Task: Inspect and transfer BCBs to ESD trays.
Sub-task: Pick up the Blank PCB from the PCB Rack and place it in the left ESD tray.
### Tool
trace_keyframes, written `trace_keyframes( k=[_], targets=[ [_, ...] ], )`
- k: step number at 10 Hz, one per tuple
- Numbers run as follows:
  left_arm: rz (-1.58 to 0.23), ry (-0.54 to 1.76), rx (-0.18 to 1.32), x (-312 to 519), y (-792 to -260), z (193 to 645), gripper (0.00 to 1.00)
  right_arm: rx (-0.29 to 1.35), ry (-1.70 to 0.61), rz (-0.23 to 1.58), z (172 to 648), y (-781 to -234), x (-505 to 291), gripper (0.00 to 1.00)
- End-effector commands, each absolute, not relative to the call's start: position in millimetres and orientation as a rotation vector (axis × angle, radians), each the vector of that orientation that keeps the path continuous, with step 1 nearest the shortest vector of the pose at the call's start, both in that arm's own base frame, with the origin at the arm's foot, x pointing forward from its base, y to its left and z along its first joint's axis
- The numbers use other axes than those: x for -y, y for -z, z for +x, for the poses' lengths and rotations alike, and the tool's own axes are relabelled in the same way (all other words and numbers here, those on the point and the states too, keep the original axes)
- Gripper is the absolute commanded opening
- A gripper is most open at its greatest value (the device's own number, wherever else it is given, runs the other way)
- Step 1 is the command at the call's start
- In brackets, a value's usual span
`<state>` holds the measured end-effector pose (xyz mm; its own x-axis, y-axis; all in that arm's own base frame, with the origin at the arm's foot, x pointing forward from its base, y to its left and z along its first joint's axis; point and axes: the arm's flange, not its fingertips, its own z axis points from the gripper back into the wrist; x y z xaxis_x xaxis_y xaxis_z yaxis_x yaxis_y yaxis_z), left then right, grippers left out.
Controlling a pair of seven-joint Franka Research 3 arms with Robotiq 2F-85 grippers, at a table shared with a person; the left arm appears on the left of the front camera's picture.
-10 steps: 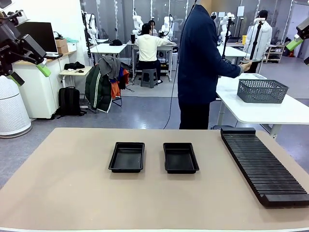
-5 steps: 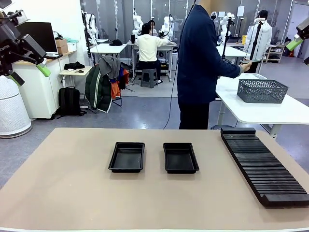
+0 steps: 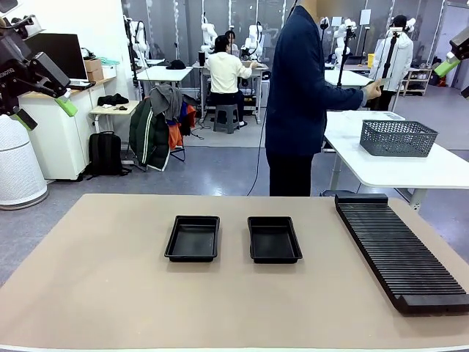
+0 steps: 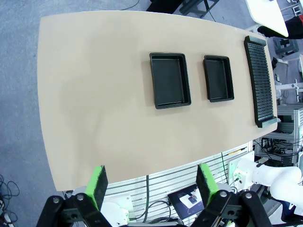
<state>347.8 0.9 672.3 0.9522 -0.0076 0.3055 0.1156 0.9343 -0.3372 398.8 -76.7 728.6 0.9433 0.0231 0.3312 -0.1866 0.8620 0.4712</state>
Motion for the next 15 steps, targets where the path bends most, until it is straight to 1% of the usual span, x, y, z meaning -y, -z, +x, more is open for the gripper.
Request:
trace_keyframes(
  k=[1,15],
  targets=[
    [-0.359,0.065,0.306,-0.2,-672.6,347.6,1.00,0.321,-0.117,0.522,395.9,-727.0,75.6,1.00],
    [-0.359,0.065,0.306,-0.2,-672.6,347.6,1.00,0.321,-0.117,0.522,395.9,-727.0,75.6,1.00]
  ],
)
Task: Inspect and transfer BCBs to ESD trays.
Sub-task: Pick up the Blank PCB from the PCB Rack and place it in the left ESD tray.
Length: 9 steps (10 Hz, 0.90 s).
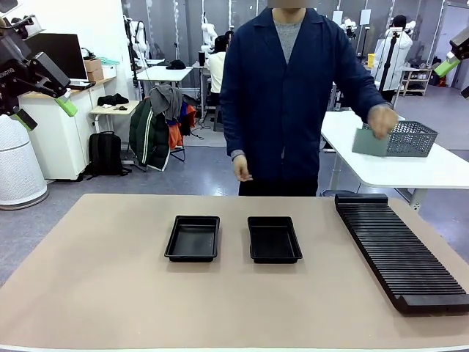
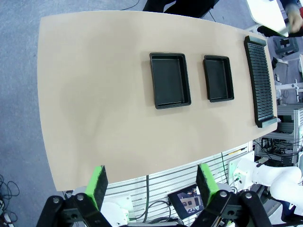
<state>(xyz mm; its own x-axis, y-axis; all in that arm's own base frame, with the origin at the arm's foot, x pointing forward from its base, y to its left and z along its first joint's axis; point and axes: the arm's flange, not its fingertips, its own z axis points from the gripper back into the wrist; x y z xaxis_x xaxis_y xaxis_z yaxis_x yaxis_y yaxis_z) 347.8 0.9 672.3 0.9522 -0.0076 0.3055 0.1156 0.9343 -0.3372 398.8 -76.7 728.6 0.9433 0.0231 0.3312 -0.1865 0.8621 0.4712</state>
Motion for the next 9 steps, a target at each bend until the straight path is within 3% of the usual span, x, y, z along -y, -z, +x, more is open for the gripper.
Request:
trace_keyframes(
  k=[1,9],
  targets=[
    [-0.359,0.065,0.306,-0.2,-672.6,347.6,1.00,0.321,-0.117,0.522,395.9,-727.0,75.6,1.00],
    [-0.359,0.065,0.306,-0.2,-672.6,347.6,1.00,0.321,-0.117,0.522,395.9,-727.0,75.6,1.00]
  ],
)
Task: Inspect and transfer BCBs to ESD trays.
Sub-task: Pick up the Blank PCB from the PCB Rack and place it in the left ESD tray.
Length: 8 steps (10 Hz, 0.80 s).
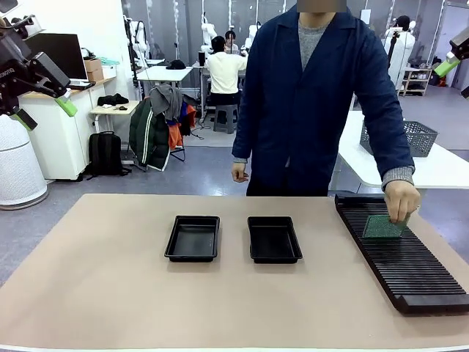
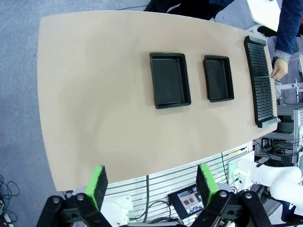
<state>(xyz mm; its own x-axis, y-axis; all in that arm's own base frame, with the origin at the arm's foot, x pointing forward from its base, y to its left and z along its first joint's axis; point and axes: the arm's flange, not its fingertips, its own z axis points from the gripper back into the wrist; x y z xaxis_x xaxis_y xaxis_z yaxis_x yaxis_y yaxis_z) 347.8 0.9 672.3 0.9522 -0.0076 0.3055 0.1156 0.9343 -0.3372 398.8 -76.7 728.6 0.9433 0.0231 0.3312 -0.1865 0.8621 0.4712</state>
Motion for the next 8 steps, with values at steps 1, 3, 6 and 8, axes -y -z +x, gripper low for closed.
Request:
trace_keyframes(
  k=[1,3,6,8],
  targets=[
    [-0.359,0.065,0.306,-0.2,-672.6,347.6,1.00,0.321,-0.117,0.522,395.9,-727.0,75.6,1.00],
    [-0.359,0.065,0.306,-0.2,-672.6,347.6,1.00,0.321,-0.117,0.522,395.9,-727.0,75.6,1.00],
    [-0.359,0.065,0.306,-0.2,-672.6,347.6,1.00,0.321,-0.117,0.522,395.9,-727.0,75.6,1.00],
    [-0.359,0.065,0.306,-0.2,-672.6,347.6,1.00,0.321,-0.117,0.522,395.9,-727.0,75.6,1.00]
  ],
)
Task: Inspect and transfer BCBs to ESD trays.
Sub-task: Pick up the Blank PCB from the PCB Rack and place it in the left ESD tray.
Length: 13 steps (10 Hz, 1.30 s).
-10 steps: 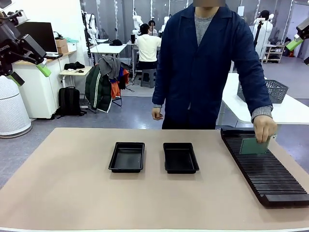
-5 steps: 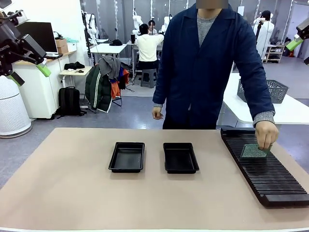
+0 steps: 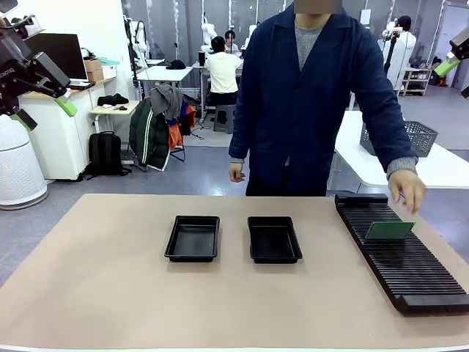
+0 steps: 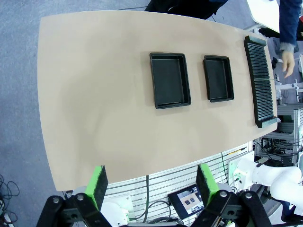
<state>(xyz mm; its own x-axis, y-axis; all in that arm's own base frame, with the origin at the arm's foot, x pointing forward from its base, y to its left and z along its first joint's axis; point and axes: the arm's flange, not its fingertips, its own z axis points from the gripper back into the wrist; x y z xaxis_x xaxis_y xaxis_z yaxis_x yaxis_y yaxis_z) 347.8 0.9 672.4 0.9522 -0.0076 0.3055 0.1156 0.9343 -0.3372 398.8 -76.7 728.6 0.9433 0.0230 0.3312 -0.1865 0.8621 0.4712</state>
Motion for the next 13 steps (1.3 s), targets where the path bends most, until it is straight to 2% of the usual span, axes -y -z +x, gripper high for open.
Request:
trace_keyframes(
  k=[1,6,8,10,13],
  targets=[
    [-0.359,0.065,0.306,0,-673,348,1.00,0.321,-0.117,0.522,396,-727,76,1.00],
    [-0.359,0.065,0.306,0,-673,348,1.00,0.321,-0.117,0.522,396,-727,76,1.00],
    [-0.359,0.065,0.306,0,-673,348,1.00,0.313,-0.135,0.491,411,-720,75,1.00],
    [-0.359,0.065,0.306,0,-673,348,1.00,0.302,-0.261,0.376,433,-689,77,1.00],
    [-0.359,0.065,0.306,0,-673,348,1.00,0.277,-0.654,0.223,453,-634,77,1.00]
  ],
)
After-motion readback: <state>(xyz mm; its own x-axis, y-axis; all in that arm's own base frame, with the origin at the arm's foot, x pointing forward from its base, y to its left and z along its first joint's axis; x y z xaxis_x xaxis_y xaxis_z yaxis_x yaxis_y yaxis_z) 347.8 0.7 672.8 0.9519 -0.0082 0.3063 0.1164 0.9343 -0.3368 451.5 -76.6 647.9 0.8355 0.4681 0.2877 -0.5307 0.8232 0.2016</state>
